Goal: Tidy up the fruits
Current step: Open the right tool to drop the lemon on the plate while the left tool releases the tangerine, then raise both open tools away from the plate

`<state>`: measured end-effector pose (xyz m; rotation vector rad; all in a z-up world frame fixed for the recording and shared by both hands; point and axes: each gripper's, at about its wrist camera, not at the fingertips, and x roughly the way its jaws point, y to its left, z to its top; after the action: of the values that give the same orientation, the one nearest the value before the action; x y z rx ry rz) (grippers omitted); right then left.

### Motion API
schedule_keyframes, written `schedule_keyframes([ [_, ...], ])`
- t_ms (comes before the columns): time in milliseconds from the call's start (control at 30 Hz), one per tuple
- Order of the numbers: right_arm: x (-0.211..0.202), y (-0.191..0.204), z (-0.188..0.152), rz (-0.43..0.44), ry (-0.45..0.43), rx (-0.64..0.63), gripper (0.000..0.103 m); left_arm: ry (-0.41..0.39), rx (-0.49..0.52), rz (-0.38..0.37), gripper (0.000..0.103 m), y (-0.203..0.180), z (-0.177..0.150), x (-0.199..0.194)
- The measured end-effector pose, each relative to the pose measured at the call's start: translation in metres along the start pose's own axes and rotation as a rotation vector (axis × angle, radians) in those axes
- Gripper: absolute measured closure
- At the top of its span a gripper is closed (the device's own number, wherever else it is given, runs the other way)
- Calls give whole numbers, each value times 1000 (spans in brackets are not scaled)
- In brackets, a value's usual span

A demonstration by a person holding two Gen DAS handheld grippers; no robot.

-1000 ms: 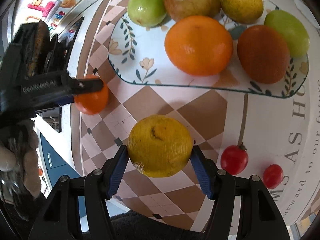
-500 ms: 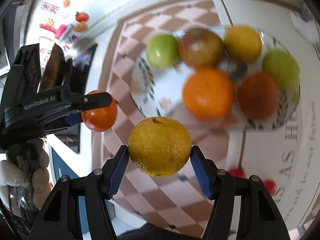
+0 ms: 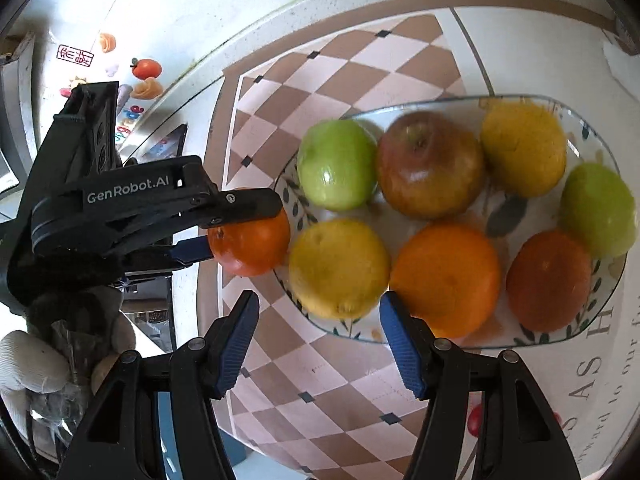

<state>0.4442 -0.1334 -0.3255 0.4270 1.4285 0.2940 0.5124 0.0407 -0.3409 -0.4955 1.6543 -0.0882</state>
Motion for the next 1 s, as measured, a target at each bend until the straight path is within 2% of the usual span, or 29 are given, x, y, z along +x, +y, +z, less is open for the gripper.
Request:
schedule_keyframes([
  [200,-5,3,3,-24,0,-24,37,16,11,-10,42,-1,3,0],
  [300,-10,0,0,-15,1,-19,31,22,14,-12,42,-3,4,-2],
  [433,-19,-3,-5,-34,-11,-23,29,3,30,3,42,-6,2,-9],
  [467,-22,-3,-6,-45,-16,-26,24,-5,36,8,42,-7,0,-11],
  [533,-30,-5,-9,-90,-41,-33,13,-26,64,34,42,-12,-6,-17],
  [567,-34,-6,-11,-117,-53,-41,12,-39,79,50,42,-14,-9,-19],
  [633,-44,-11,-16,-187,-78,-57,12,-77,118,101,30,-18,-21,-27],
  [667,-50,-14,-18,-214,-87,-60,11,-91,129,116,20,-18,-26,-30],
  [700,-53,-17,-21,-244,-95,-62,10,-110,144,136,16,-19,-34,-34],
  [833,-74,-33,-34,-339,-141,-63,8,-168,174,197,16,-19,-62,-44],
  [933,-89,-41,-43,-373,-170,-64,8,-221,198,236,16,-22,-84,-51],
  [1000,-99,-42,-49,-385,-188,-65,8,-260,213,290,16,-24,-97,-55],
])
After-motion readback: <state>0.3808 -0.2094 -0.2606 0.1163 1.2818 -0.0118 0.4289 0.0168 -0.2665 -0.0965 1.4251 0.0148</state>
